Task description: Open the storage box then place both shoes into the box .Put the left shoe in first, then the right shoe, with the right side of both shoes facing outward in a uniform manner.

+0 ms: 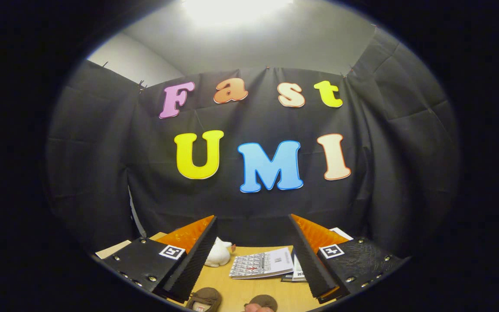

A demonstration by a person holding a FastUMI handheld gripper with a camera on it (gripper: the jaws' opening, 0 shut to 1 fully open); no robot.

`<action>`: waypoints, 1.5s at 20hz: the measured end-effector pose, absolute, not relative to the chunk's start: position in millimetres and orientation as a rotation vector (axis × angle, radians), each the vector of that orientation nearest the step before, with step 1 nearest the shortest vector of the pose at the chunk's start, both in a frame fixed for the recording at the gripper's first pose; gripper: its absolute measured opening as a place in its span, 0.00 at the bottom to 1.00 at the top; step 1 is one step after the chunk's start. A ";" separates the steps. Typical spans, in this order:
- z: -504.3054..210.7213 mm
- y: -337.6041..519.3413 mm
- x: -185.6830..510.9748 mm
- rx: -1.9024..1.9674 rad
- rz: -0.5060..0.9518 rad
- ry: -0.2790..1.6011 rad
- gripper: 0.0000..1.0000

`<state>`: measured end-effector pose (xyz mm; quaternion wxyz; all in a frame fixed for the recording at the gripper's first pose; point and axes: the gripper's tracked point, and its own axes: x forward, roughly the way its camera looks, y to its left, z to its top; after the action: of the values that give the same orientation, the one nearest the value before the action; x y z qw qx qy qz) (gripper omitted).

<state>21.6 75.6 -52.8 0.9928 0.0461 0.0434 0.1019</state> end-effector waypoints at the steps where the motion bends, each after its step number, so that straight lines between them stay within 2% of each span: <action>1: -59.0 91.8 21.2 0.118 0.257 0.099 0.97; 7: -99.3 171.6 12.5 0.196 0.479 0.191 0.97; 15: -171.6 258.4 1.5 0.462 0.714 0.474 0.95; 22: -244.5 311.8 -21.6 0.644 0.833 0.791 0.95; 30: -310.0 353.7 -56.2 0.771 0.876 1.085 0.95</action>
<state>-56.2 353.7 -310.0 0.6990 0.3461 0.4869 0.3930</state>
